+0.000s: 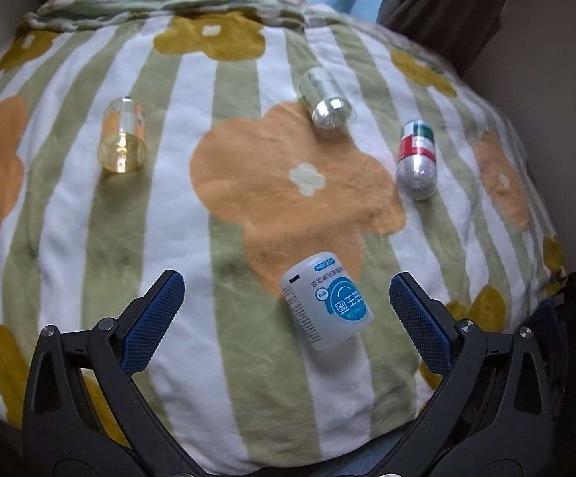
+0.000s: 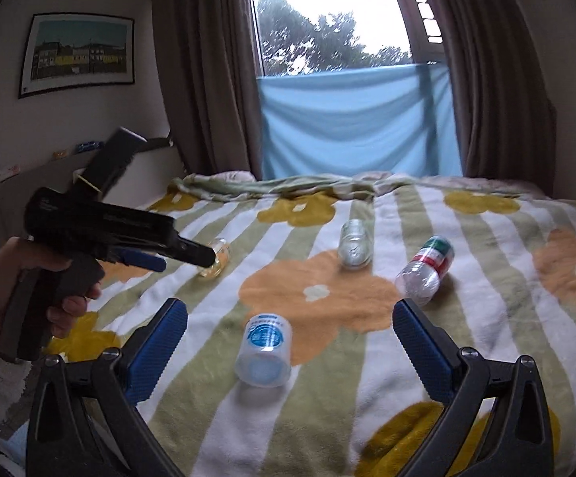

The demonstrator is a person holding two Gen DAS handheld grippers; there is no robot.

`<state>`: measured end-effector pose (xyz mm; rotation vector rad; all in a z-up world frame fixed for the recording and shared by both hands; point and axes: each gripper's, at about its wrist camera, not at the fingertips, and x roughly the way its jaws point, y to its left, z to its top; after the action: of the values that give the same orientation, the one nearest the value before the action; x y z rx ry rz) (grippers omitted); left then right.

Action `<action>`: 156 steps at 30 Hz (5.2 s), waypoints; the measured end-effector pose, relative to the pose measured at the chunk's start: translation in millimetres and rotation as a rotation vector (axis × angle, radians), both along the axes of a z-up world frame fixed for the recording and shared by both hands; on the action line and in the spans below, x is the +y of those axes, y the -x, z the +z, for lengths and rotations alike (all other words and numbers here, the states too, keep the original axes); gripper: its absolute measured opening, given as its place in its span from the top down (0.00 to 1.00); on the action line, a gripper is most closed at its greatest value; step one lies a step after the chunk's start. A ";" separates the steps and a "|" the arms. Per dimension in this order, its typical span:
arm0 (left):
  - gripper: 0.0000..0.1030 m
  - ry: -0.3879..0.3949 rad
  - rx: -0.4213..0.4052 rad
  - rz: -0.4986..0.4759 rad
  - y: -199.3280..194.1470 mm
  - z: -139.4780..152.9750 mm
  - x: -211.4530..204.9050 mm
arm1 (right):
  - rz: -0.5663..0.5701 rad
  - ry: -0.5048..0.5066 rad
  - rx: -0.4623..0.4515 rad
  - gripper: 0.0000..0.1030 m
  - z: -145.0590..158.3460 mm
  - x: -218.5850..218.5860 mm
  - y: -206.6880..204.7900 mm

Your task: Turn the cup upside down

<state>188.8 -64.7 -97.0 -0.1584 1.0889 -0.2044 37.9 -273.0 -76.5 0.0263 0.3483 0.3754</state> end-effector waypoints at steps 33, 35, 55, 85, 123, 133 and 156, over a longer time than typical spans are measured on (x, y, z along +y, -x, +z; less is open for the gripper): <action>0.41 0.120 0.568 0.153 -64.6 -108.9 -32.7 | 0.044 -0.205 -0.090 0.00 -10.2 -49.1 26.5; 0.42 0.095 0.503 0.135 -64.2 -90.7 -30.9 | 0.047 -0.207 -0.086 0.00 -10.0 -49.2 23.5; 0.41 -0.120 -0.364 -0.013 5.7 -64.3 -53.2 | 0.050 -0.188 0.000 0.00 -19.5 -35.7 34.4; 0.00 -0.235 -0.197 -0.122 21.2 -70.2 -59.3 | 0.086 -0.174 0.037 0.00 -26.8 -16.7 23.0; 0.00 -0.051 -0.767 0.072 161.9 113.7 84.2 | -0.210 0.122 -0.164 0.00 86.4 60.1 22.6; 0.00 -0.081 -0.822 0.102 182.1 105.3 103.2 | -0.277 0.132 -0.163 0.00 69.9 71.4 31.8; 0.00 -0.115 -0.801 0.111 183.1 100.1 102.5 | -0.284 0.124 -0.145 0.00 67.2 70.7 29.6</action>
<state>5.6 37.7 3.1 -0.0237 0.2914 -0.0878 8.3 -202.3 -9.3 -0.0726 0.2196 0.0736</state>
